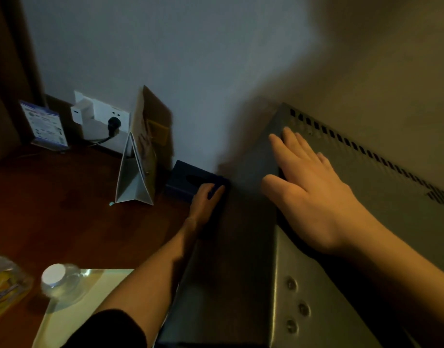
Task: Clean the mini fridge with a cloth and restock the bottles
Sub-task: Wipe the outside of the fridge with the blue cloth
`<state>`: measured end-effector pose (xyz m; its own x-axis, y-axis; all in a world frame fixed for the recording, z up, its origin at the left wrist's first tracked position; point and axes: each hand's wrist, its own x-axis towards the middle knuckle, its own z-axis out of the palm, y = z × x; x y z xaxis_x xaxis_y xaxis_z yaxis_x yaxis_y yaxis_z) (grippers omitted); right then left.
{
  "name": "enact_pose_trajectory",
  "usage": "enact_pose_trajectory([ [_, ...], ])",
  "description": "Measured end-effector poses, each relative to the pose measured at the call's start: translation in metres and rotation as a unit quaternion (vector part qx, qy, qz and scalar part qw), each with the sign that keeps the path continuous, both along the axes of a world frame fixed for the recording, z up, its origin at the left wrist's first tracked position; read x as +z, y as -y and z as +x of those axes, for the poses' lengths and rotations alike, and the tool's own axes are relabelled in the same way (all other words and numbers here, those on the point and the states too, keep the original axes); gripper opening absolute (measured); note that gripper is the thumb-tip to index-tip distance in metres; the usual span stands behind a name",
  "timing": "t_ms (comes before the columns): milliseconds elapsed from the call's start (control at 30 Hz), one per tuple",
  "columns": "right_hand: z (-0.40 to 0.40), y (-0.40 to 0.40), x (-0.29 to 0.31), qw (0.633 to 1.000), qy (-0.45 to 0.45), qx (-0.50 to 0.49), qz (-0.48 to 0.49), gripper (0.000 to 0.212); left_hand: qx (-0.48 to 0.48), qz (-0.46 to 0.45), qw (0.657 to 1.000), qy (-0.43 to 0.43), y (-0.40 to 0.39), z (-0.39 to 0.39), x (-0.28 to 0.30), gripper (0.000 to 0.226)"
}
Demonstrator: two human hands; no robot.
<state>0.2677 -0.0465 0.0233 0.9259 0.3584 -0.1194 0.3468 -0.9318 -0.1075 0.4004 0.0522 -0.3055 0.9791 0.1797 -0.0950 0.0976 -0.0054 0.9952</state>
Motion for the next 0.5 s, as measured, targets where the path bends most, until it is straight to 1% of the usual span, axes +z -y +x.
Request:
enact_pose_trajectory([
  [33,0.000,0.000,0.000,1.000,0.000,-0.001,0.001,0.086,0.002,-0.001,1.000,-0.019,-0.001,-0.012,-0.015,0.042],
  [100,0.000,0.000,0.000,1.000,-0.001,-0.002,0.004,0.087,0.015,-0.013,0.999,-0.048,-0.001,-0.038,-0.045,0.034],
  [200,-0.001,-0.001,0.001,1.000,-0.003,-0.002,0.009,0.087,0.032,-0.020,0.998,-0.058,-0.001,-0.077,-0.072,0.021],
  [300,-0.002,-0.002,0.001,1.000,0.001,0.000,0.011,0.087,0.032,-0.002,0.998,-0.057,-0.003,-0.112,-0.078,0.023],
  [433,-0.002,-0.004,0.000,1.000,0.004,0.000,0.016,0.088,0.031,0.001,0.998,-0.051,-0.006,-0.164,-0.074,0.019],
  [500,-0.001,-0.005,0.000,1.000,0.007,-0.002,0.017,0.089,0.022,0.016,0.998,-0.057,-0.009,-0.190,-0.072,0.020],
])
